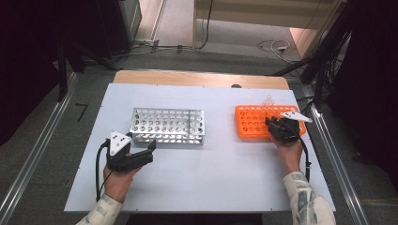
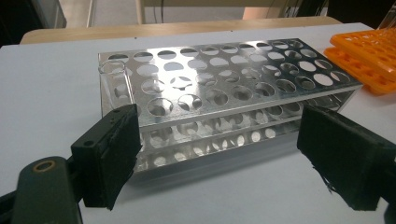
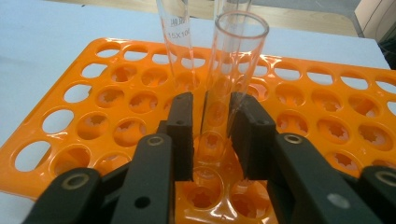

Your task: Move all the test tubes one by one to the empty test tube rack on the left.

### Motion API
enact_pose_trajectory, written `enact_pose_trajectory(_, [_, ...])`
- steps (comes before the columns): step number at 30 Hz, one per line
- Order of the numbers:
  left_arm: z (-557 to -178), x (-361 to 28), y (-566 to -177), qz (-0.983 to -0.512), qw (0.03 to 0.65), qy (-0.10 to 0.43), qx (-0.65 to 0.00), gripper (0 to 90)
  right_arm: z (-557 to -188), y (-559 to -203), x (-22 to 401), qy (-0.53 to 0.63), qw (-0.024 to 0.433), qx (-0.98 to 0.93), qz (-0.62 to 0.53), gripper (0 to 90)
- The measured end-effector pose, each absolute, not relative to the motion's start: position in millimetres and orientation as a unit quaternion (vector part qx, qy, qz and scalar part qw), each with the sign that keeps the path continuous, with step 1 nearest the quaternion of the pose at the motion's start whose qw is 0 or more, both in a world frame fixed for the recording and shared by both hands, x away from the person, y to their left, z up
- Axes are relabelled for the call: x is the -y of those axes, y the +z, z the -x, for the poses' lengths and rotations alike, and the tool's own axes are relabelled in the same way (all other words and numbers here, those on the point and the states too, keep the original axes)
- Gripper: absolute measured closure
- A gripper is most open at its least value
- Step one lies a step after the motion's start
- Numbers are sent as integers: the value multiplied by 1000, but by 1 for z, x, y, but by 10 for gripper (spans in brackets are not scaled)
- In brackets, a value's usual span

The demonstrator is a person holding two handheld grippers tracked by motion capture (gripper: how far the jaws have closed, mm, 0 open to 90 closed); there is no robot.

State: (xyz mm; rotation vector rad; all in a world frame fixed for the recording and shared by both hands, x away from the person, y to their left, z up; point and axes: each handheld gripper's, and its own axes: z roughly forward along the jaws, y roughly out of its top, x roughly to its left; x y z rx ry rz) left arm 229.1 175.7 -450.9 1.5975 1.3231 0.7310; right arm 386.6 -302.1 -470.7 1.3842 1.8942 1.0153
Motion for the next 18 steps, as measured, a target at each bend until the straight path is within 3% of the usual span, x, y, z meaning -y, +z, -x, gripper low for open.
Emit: enact_pose_trajectory(18, [-229,-177,-450,-646,456,297,-536,132,-376,-445,307,411,310,-685,-516,732])
